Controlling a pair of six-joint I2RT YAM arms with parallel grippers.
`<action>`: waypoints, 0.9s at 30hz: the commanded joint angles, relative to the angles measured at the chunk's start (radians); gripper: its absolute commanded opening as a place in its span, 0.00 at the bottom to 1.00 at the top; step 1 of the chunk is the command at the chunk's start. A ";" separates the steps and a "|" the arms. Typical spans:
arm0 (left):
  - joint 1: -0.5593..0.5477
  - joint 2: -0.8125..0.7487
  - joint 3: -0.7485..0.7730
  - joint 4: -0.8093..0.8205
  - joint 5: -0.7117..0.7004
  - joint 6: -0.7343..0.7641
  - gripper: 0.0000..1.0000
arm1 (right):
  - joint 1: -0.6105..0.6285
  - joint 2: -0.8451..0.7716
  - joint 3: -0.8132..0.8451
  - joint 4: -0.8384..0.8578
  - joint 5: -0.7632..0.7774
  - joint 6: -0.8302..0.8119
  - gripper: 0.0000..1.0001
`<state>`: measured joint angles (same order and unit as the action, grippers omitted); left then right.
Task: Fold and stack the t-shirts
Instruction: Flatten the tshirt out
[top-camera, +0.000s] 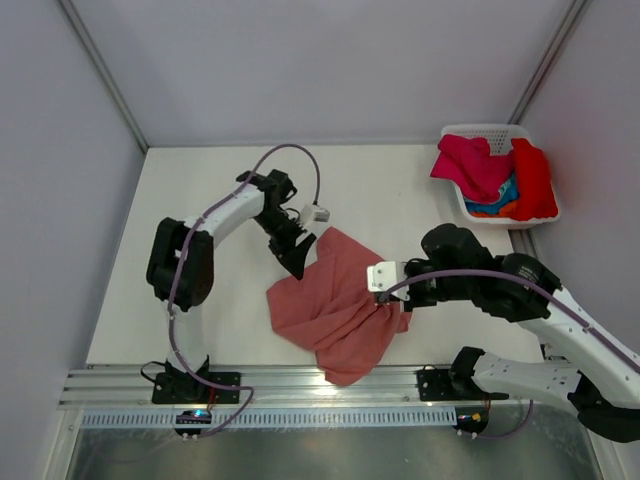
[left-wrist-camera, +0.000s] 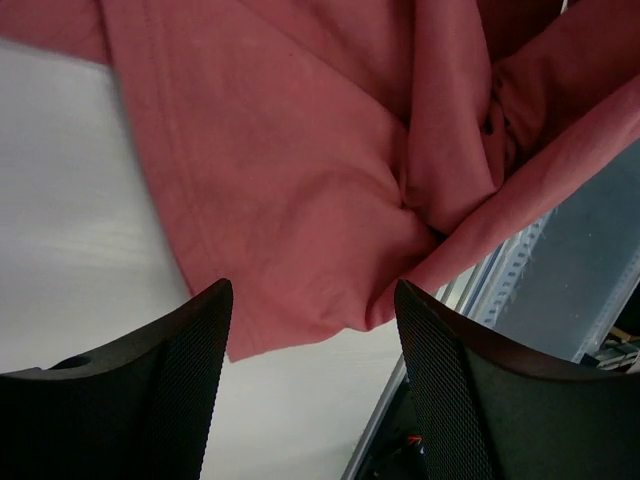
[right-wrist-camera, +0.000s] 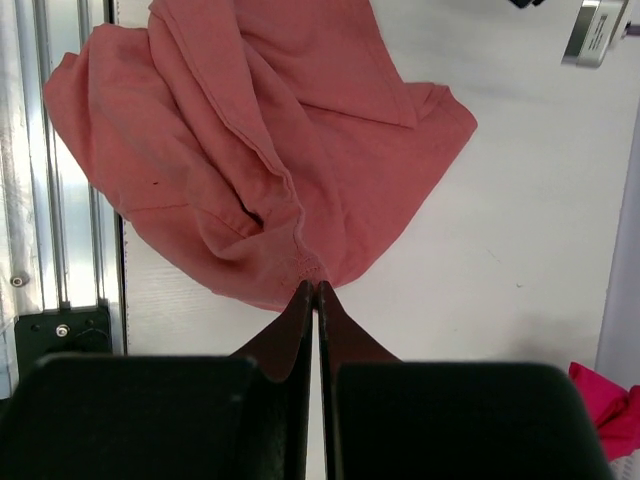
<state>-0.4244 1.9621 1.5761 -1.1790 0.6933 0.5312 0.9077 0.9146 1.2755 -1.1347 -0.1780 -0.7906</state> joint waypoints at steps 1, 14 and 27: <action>-0.059 0.012 0.042 0.023 -0.076 -0.038 0.68 | -0.003 0.020 -0.005 0.010 -0.034 0.010 0.03; -0.105 0.130 0.050 0.228 -0.271 -0.223 0.65 | -0.012 0.046 -0.005 0.024 -0.057 0.011 0.03; -0.123 0.202 0.079 0.233 -0.318 -0.263 0.58 | -0.012 0.040 -0.008 0.032 -0.055 0.008 0.03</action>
<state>-0.5365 2.1353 1.6295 -0.9516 0.3923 0.2768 0.8989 0.9627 1.2659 -1.1305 -0.2203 -0.7876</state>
